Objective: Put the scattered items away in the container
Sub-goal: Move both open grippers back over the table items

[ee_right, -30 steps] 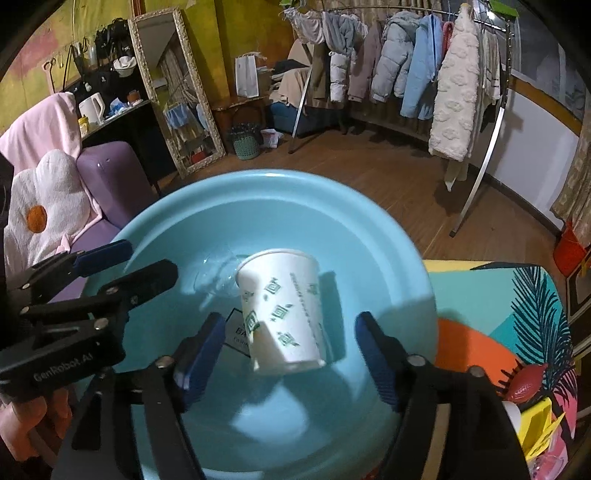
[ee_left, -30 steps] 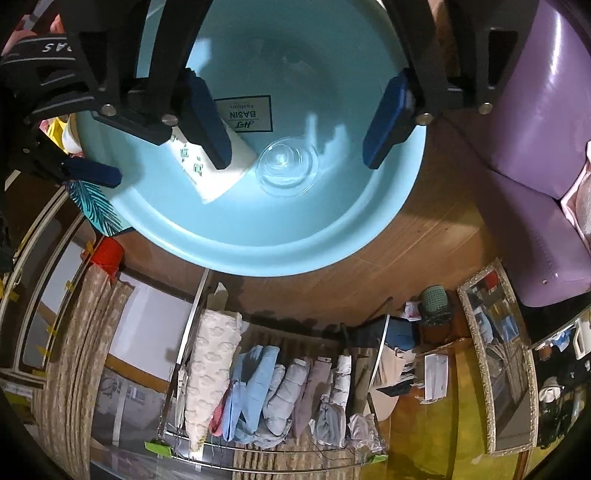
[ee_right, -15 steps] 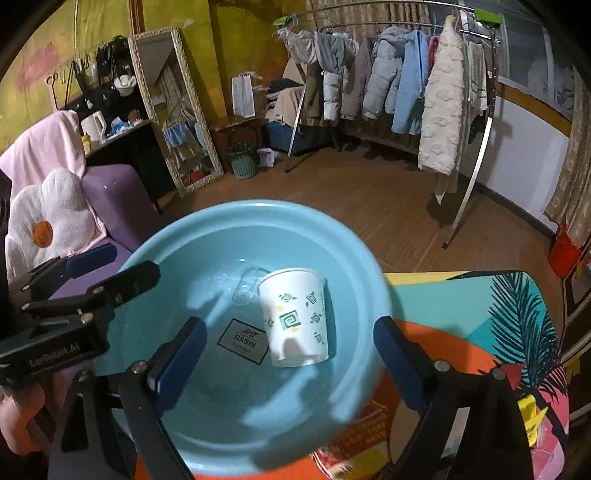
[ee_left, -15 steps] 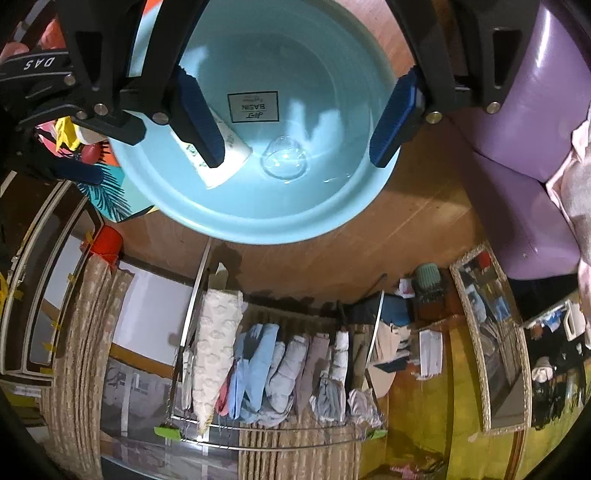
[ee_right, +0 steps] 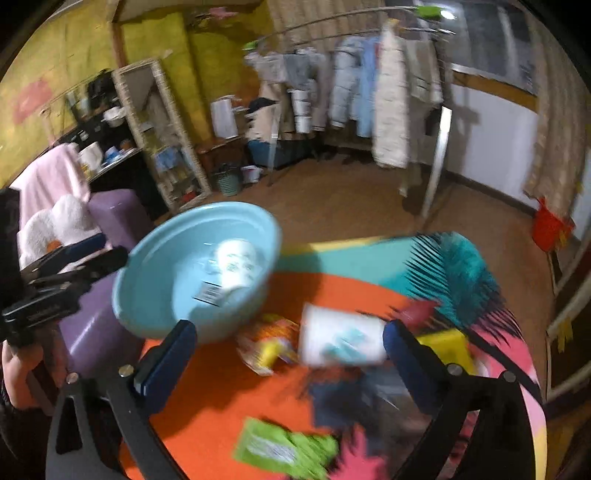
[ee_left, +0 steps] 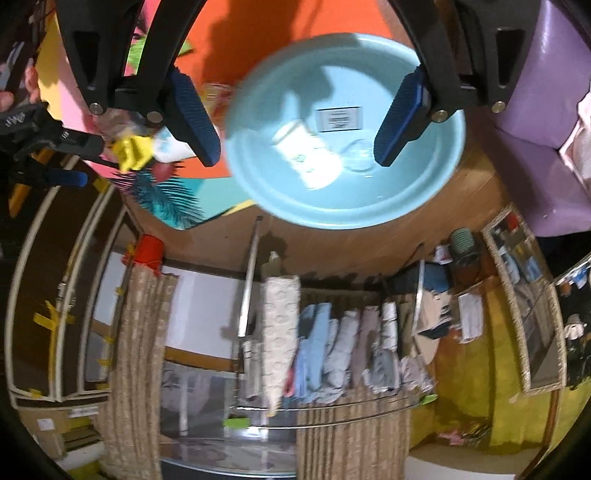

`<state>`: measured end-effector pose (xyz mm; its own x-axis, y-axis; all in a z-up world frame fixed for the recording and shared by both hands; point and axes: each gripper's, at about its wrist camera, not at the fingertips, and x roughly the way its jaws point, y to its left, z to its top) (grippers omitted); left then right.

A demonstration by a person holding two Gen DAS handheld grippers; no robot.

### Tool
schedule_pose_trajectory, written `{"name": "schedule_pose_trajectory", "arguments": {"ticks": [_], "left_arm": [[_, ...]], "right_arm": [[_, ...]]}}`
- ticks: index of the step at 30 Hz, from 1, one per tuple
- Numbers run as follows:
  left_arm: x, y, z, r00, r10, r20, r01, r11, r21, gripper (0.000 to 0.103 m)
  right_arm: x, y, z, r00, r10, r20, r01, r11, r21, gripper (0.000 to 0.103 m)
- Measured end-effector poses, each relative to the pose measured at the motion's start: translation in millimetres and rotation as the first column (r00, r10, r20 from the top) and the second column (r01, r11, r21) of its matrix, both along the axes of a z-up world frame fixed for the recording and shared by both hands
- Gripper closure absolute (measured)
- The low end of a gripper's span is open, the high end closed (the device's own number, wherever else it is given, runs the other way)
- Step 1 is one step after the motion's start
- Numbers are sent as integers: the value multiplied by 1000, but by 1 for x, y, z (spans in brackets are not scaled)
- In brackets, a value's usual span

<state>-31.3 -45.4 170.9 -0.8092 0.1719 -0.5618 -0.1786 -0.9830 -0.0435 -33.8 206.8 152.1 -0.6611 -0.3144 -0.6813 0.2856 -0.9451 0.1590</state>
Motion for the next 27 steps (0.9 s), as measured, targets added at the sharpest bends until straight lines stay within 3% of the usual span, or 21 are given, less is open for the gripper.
{"name": "schedule_pose_trajectory", "arguments": {"ticks": [3, 5, 10, 13, 19, 27], "left_arm": [[14, 25, 0, 998, -54, -12, 54, 998, 17, 9], [26, 41, -5, 995, -94, -19, 95, 995, 19, 0], [60, 77, -24, 985, -166, -36, 167, 985, 30, 0], [75, 95, -39, 984, -173, -48, 174, 984, 22, 0], [83, 112, -76, 983, -181, 11, 181, 983, -16, 0], [77, 126, -107, 982, -168, 92, 173, 983, -59, 0]], "right_arm": [[13, 35, -3, 998, -54, 13, 54, 999, -1, 0], [24, 53, -8, 997, -72, 25, 72, 997, 12, 0], [61, 87, -37, 993, -114, 34, 109, 986, 125, 0], [78, 100, -58, 992, -123, 32, 117, 982, 148, 0], [91, 94, -83, 998, -62, 11, 59, 984, 167, 0], [80, 85, -100, 999, -34, 8, 32, 993, 118, 0]]}}
